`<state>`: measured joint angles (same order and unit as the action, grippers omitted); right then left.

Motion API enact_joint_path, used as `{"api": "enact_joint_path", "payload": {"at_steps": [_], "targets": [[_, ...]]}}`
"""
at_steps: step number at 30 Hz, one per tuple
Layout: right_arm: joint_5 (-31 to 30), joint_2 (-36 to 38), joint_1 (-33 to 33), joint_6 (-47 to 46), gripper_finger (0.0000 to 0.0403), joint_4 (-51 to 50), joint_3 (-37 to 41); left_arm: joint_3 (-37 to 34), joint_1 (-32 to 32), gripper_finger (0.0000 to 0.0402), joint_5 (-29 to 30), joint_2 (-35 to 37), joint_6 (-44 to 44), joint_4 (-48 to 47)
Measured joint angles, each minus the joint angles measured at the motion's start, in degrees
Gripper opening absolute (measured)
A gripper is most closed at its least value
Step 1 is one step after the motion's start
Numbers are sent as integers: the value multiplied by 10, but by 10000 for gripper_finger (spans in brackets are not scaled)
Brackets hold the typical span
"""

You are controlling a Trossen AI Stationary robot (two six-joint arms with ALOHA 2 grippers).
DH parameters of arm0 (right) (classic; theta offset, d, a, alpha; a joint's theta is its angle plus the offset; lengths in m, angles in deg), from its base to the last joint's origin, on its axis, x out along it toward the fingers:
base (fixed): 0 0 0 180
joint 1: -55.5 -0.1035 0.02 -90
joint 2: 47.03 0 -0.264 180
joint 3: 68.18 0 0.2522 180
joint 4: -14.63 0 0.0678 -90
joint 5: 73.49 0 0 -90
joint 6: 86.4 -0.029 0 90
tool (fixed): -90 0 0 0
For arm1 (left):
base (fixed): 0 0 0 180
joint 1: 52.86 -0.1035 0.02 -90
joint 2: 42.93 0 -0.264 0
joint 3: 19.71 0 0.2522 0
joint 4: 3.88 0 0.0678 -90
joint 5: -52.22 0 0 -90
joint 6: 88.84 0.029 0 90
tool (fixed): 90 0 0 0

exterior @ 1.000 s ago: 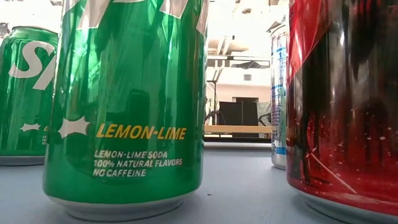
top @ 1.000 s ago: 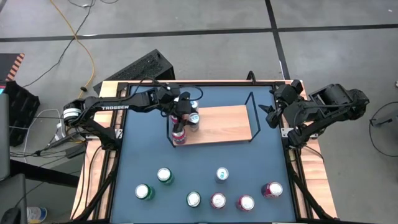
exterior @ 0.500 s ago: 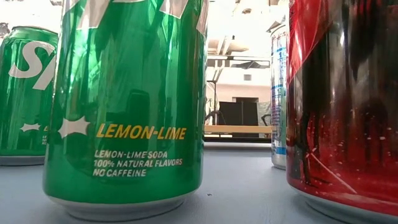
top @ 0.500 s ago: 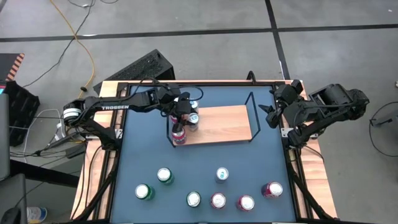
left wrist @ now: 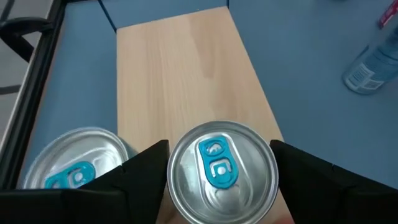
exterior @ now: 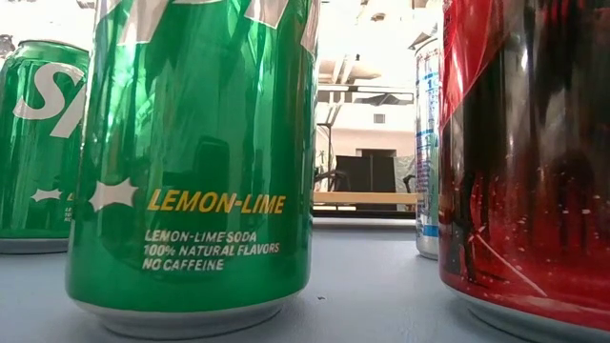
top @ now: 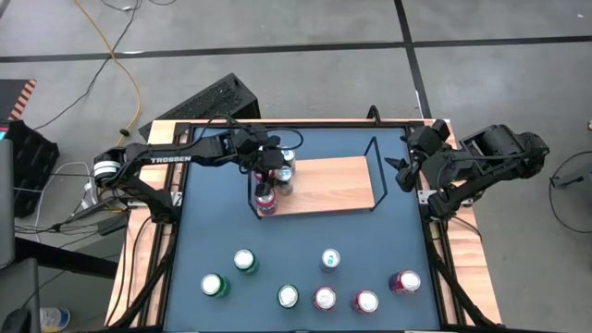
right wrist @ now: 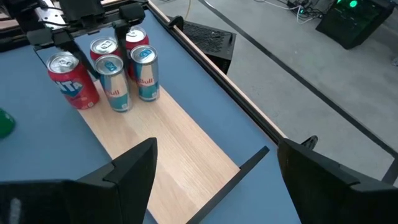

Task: Place canned beverage on shelf
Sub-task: Put the blue soda can on the shelf aligned with other blue soda can

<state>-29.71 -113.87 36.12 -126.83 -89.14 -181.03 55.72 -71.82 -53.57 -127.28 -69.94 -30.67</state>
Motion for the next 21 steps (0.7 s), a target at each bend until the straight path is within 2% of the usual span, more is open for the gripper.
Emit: {"api": "enact_joint_path", "payload": {"at_steps": [21], "targets": [[0, 0, 0, 0, 318, 0, 0, 0, 0, 264, -16, 0, -23, 3]]}}
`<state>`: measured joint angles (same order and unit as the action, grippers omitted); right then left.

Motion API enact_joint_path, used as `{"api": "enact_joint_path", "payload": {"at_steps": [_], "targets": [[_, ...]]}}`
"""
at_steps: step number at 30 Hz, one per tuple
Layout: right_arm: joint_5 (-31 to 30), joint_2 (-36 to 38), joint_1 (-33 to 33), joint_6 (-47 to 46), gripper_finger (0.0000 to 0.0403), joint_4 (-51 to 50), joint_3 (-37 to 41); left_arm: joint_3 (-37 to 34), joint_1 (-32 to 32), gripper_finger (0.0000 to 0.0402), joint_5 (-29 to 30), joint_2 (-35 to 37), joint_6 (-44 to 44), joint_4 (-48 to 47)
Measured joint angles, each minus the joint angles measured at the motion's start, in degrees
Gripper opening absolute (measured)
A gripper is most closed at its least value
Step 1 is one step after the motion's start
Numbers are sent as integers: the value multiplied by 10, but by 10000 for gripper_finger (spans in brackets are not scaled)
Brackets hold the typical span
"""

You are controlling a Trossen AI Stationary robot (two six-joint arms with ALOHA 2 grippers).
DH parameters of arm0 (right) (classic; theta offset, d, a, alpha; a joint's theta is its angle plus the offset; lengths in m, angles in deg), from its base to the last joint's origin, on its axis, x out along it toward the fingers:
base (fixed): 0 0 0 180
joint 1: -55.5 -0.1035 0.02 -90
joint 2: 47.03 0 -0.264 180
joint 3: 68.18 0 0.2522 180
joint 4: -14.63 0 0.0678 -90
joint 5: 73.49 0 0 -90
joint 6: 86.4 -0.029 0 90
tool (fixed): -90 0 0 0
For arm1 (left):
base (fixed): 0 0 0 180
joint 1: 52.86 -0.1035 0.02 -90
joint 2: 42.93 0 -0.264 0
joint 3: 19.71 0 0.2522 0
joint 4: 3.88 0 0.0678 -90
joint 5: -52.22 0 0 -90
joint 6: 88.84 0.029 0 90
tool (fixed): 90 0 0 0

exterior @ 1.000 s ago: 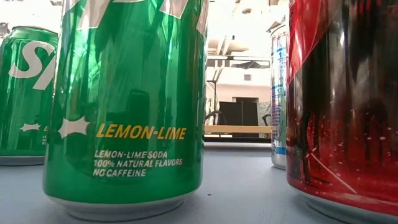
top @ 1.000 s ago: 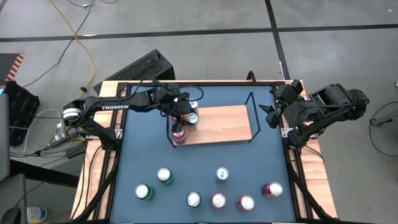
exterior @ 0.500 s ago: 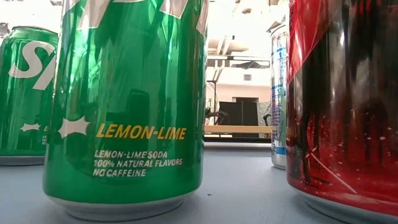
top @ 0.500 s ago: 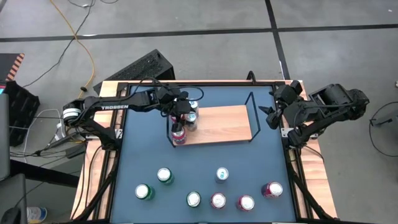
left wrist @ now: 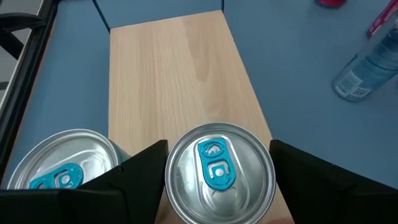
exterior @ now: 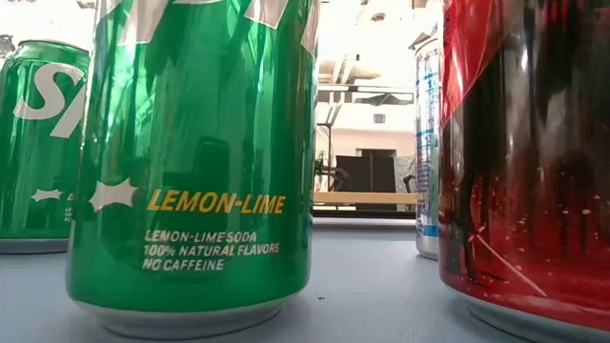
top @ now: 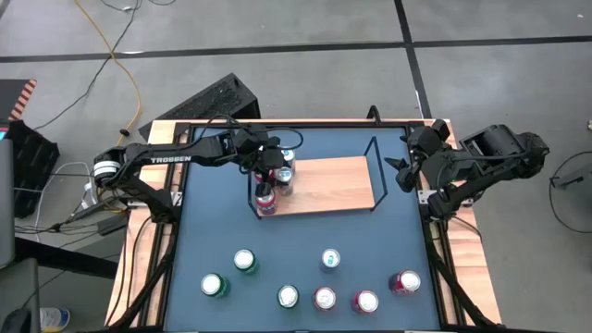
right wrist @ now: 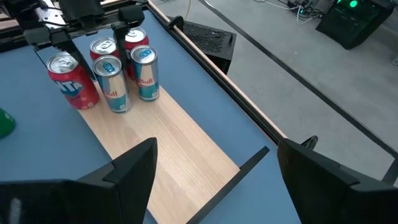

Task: Place canned beverage on shelf
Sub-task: Put the blue soda can on the shelf aligned with other blue soda can

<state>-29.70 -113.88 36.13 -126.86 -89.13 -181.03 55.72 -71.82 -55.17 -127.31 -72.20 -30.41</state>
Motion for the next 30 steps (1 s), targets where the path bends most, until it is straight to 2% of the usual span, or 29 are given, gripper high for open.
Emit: {"api": "enact_joint_path", "payload": {"at_steps": [12, 22, 30], "targets": [[0, 0, 0, 0, 318, 0, 0, 0, 0, 267, -1, 0, -23, 0], [1, 0, 0, -1, 318, 0, 0, 0, 3, 325, 17, 0, -45, -3], [3, 0, 0, -1, 318, 0, 0, 0, 7, 330, 32, 0, -43, -2]]}}
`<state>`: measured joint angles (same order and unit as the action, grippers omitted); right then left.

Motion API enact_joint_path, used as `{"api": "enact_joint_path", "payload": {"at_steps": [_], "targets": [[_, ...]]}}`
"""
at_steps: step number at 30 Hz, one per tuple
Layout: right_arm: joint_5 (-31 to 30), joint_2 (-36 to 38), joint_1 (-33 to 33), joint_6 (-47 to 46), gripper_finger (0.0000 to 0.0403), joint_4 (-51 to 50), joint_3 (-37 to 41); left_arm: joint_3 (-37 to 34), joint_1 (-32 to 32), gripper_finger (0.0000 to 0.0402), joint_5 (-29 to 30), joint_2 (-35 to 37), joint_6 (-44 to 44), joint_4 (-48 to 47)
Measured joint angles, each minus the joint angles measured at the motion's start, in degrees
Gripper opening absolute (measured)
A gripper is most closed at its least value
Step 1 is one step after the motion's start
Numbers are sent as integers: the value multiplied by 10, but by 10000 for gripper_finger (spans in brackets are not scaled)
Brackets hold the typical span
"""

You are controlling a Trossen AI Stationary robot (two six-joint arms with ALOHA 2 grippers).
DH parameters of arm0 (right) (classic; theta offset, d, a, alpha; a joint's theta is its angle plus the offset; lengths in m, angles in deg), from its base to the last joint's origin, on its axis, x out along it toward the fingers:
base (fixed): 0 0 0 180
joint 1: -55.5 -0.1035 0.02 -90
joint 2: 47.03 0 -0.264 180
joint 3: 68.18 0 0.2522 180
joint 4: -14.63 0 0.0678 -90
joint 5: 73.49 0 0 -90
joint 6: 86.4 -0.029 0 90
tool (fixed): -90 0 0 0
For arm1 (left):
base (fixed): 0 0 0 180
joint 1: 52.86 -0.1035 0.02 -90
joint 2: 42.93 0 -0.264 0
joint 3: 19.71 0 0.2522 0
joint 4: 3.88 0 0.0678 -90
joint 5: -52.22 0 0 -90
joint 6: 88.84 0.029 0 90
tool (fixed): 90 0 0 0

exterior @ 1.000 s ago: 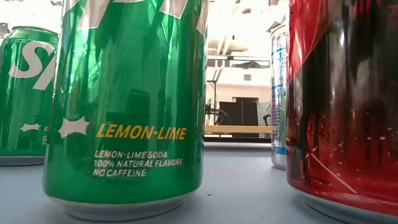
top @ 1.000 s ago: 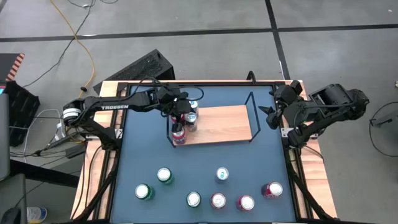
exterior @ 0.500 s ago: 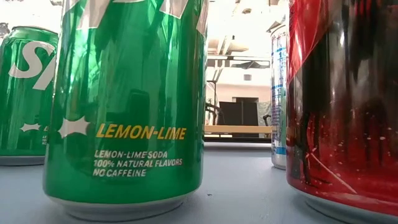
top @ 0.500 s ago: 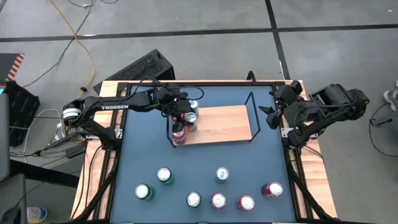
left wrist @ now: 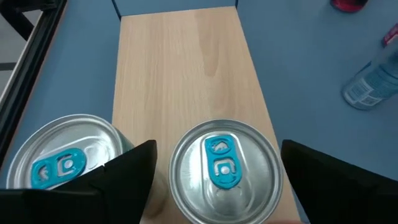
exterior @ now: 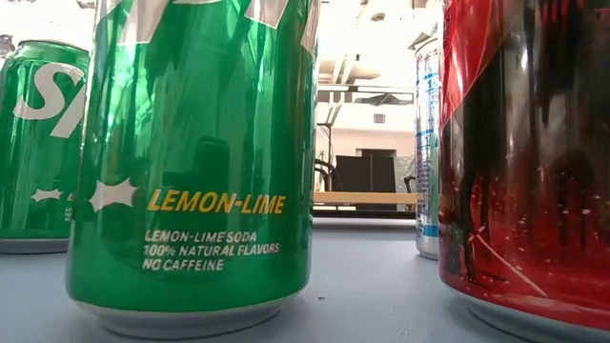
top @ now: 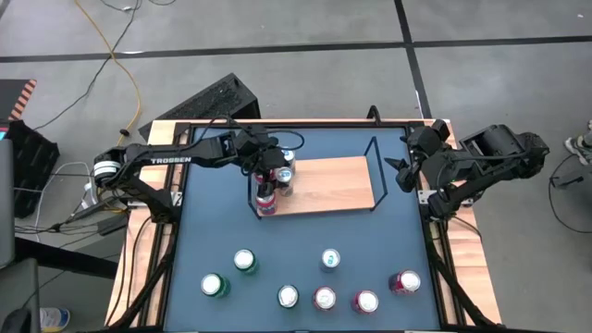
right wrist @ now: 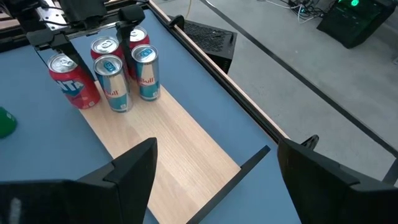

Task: Place canned beverage on shelf
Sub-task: Put the blue soda can on the shelf aligned with other blue soda can

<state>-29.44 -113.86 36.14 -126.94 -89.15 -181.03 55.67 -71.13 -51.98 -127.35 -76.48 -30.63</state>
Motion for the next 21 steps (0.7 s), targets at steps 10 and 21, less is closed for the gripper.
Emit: {"api": "enact_joint_path", "payload": {"at_steps": [10, 21], "targets": [[0, 0, 0, 0, 318, 0, 0, 0, 0, 329, 1, 0, 0, 0], [1, 0, 0, 0, 317, 0, 0, 13, 0, 329, 1, 0, -5, -13]]}}
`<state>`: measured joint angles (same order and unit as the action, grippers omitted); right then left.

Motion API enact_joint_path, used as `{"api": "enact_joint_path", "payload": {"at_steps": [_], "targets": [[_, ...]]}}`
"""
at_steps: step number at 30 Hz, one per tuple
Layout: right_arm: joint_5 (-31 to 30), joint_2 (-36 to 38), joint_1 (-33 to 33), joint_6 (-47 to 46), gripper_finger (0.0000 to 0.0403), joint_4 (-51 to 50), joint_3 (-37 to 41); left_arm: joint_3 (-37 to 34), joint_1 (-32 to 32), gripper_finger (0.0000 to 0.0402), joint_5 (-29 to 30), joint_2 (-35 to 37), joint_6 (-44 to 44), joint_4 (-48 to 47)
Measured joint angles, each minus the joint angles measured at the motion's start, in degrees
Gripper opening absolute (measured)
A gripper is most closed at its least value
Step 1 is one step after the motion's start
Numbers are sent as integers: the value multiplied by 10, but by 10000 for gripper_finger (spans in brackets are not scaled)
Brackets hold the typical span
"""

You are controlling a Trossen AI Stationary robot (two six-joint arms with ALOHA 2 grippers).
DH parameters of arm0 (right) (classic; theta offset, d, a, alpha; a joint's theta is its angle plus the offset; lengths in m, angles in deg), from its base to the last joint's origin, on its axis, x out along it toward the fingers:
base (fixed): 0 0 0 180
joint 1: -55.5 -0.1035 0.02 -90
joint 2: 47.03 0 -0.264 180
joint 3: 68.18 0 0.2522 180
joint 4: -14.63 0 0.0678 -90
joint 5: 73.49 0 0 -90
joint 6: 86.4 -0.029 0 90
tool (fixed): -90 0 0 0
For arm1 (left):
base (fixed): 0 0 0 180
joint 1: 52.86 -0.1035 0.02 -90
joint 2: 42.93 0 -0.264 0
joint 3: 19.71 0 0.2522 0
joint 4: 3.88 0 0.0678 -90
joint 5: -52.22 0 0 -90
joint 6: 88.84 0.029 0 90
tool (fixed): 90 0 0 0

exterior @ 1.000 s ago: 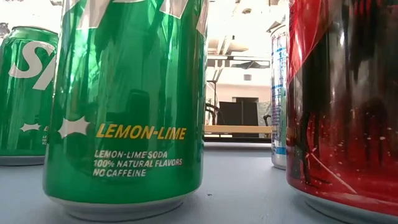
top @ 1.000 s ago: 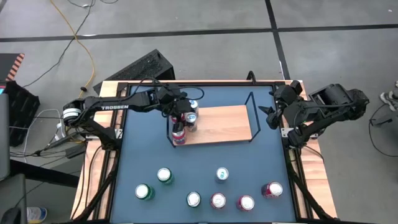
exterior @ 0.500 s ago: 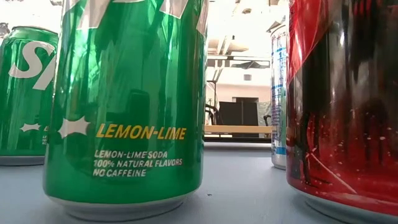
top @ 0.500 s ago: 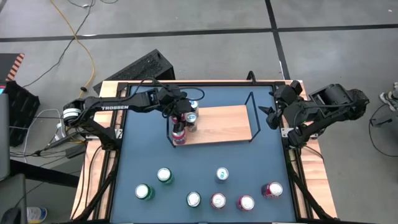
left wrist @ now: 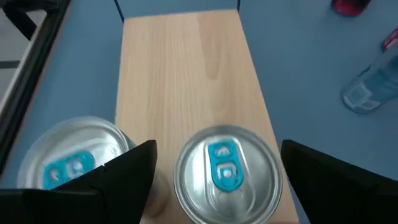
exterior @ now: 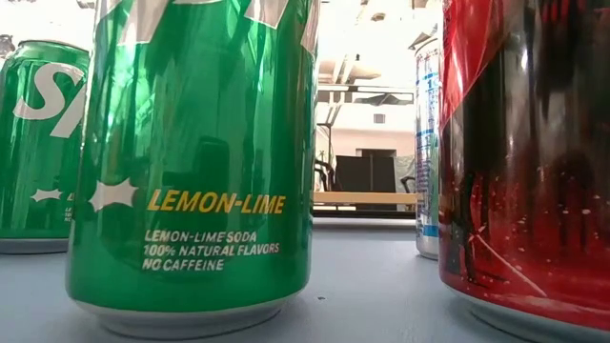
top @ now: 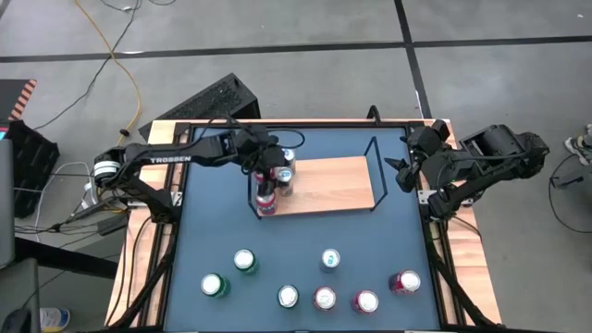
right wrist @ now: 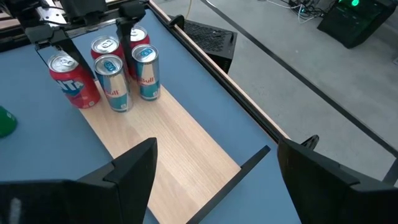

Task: Place canned beverage on shelf
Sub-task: Put the blue soda can on the shelf aligned with other blue soda can

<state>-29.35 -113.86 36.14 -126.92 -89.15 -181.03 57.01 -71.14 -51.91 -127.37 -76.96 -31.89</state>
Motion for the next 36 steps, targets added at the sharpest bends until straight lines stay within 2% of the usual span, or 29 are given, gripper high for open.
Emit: {"api": "enact_joint_path", "payload": {"at_steps": [10, 16, 21, 28, 31, 36], "targets": [[0, 0, 0, 0, 317, 0, 0, 41, 0, 329, 29, 0, 4, -37], [-1, 0, 0, 5, 317, 3, 0, 107, 0, 329, 30, 0, -19, -63], [-17, -13, 1, 40, 317, 41, 0, 211, 5, 329, 28, 0, -69, -127], [-21, -74, 34, 199, 317, 177, 0, 396, 36, 329, 19, 0, -66, -201], [17, -108, 70, 279, 317, 252, 0, 471, 53, 329, 19, 0, -66, -227], [152, -167, 127, 372, 317, 383, 0, 568, 89, 329, 26, 0, -69, -283]]}}
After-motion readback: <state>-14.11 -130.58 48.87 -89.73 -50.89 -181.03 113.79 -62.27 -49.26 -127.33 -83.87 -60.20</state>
